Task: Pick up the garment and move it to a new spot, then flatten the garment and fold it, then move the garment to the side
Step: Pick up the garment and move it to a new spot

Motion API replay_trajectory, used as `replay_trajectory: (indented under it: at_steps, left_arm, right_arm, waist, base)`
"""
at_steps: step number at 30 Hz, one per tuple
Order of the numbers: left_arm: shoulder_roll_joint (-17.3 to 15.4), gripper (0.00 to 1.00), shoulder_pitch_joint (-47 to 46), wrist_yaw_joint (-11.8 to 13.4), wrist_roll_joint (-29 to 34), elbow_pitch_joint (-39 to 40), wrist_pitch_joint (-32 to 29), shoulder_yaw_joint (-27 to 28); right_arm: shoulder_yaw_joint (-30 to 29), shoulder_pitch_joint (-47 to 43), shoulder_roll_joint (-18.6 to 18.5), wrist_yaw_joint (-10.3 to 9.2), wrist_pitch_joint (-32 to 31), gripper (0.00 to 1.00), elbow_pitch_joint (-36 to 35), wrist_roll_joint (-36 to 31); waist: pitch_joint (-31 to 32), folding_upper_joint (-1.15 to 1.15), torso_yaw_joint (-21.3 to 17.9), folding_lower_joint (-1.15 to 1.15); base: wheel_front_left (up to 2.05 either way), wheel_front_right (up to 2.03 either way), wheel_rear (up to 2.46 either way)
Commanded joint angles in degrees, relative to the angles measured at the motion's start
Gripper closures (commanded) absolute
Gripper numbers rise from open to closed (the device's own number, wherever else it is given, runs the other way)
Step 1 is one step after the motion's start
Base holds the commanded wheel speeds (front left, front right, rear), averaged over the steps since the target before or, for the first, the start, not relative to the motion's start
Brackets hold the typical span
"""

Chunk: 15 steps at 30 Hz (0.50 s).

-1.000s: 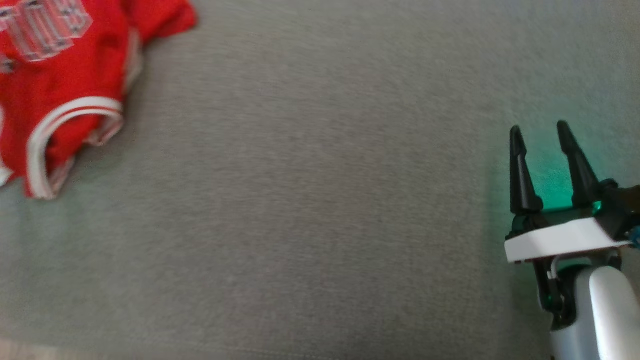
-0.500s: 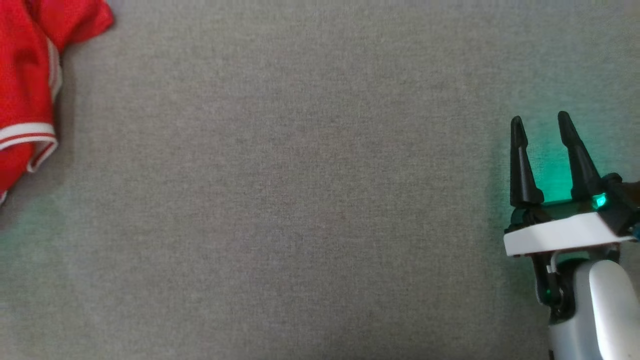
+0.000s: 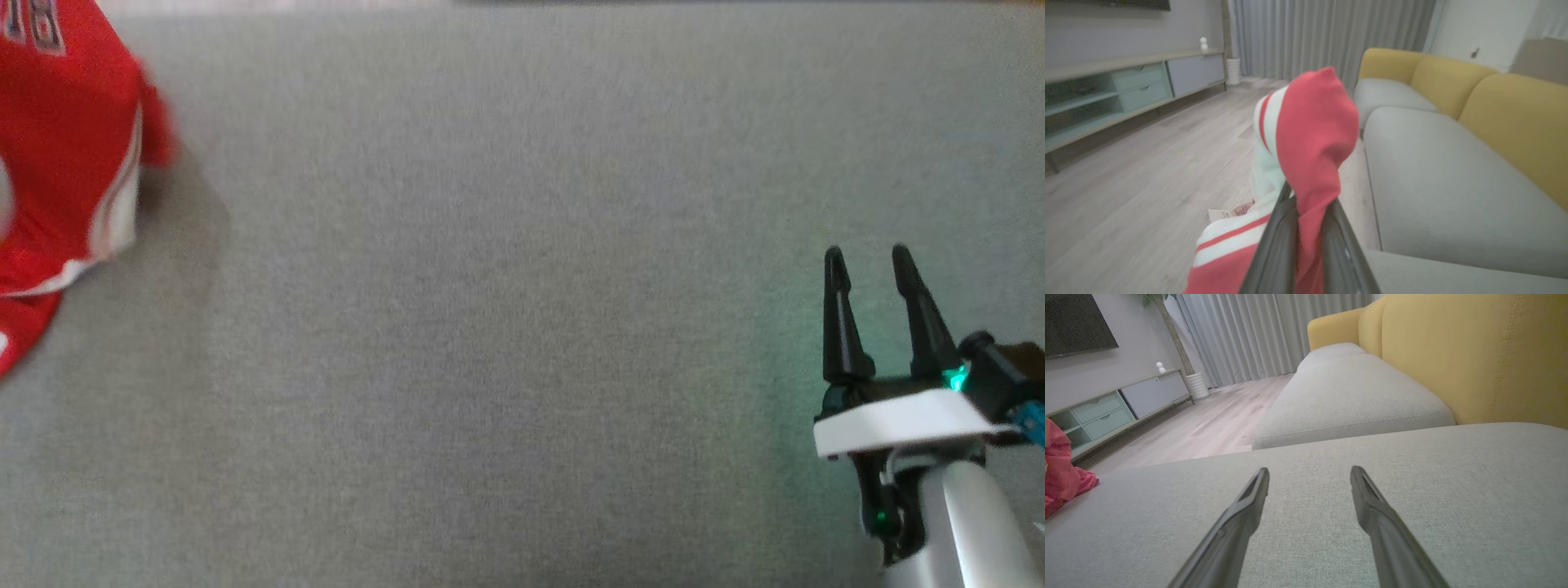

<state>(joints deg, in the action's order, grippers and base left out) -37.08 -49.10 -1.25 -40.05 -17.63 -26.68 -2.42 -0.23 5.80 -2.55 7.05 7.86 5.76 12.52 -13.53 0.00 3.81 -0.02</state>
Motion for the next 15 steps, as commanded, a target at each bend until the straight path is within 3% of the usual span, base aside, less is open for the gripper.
replay_trajectory:
  at_steps: [1, 8, 15]
  left_arm:
    - [-3.3, 1.0, -3.4, -0.5, 0.7, 2.5, 0.5, 1.5]
    - [3.8, 1.0, -8.9, -1.3, -0.3, 8.9, -1.5, -4.8]
    - [11.2, 1.0, -10.1, -2.0, -2.2, 11.5, -4.2, -11.2]
  right_arm:
    - [1.5, 0.2, -0.3, 0.44, 0.7, 0.0, -1.5, 0.4]
    - [0.8, -1.7, -0.3, 0.44, 1.6, 0.0, 0.3, 1.5]
    - [1.6, -2.5, -0.3, 0.44, 1.6, 0.0, 0.5, 2.6]
  waist:
    - [4.1, 0.0, -0.5, 0.02]
    - [9.7, 0.0, -3.7, 0.02]
    - [11.4, 0.0, -8.5, 0.02]
  base:
    - [0.0, 0.0, 0.0]
    - [0.0, 0.0, 0.0]
    - [0.0, 0.0, 0.0]
